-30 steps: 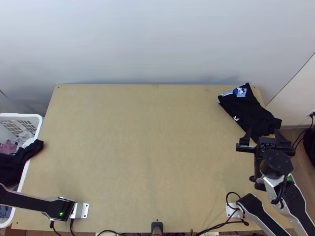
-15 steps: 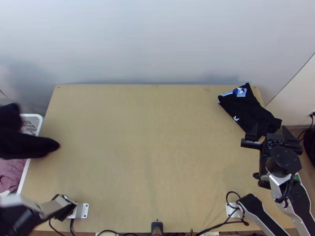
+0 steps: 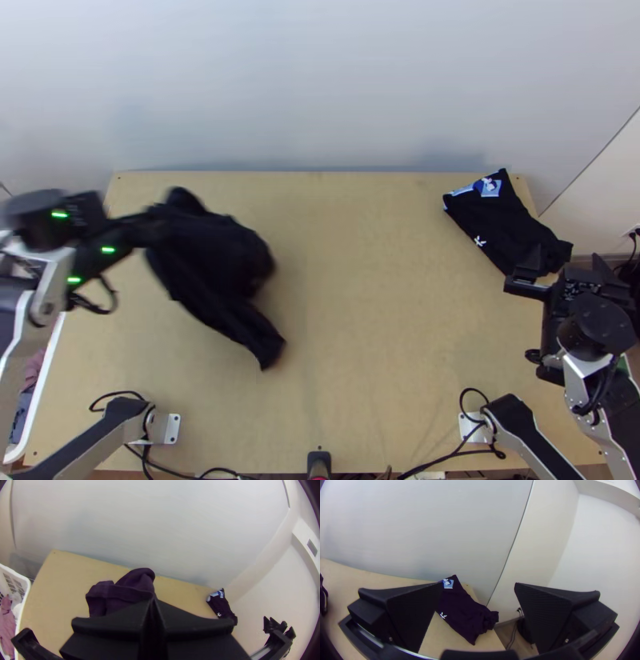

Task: Fold the t-shirt

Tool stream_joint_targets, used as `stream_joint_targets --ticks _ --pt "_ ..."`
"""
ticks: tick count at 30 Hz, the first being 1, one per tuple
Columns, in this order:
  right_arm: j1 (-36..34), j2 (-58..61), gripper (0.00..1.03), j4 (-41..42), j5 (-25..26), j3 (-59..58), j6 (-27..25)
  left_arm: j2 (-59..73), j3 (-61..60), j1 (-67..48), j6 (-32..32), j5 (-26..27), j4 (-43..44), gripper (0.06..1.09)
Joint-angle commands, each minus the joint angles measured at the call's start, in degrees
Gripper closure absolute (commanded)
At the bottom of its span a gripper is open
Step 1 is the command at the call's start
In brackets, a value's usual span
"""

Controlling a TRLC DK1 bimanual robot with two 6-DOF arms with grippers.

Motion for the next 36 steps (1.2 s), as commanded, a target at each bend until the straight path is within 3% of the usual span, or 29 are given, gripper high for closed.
stream_joint_targets --ticks 1,12,25,26,27,29,30,36 --pt "-1.9 -0.6 0.04 -3.4 0.0 1.8 2.3 5.1 -3.6 -20.0 -7.3 -4.3 6.5 1.05" --pt "-5.9 -1.7 0.04 -5.8 -0.1 2.0 4.3 24.5 8.2 -42.1 -5.9 -11.0 7.9 1.05" --pt "-13.7 -2.1 0.04 -6.8 0.0 1.3 5.2 48.3 28.5 -60.1 -3.8 -11.4 7.5 1.04" --pt "-13.7 -2.2 0.04 -7.0 0.0 1.2 5.5 49.4 29.4 -60.9 -4.1 -11.4 7.5 0.99" --pt "-13.7 -2.3 0.04 -7.1 0.0 0.9 5.8 50.2 30.5 -61.6 -4.6 -11.3 6.8 0.78" --pt "-13.8 -2.4 0.04 -7.6 0.0 0.9 6.7 51.3 32.6 -62.8 -4.8 -10.9 4.6 0.18" --pt "-13.8 -2.4 0.04 -7.8 0.0 0.7 6.9 52.0 34.1 -62.9 -5.6 -10.8 2.6 0.09" --pt "-13.5 -1.7 0.04 -8.3 -0.5 0.1 8.0 50.9 38.7 -62.1 -6.2 -9.9 -7.0 0.10"
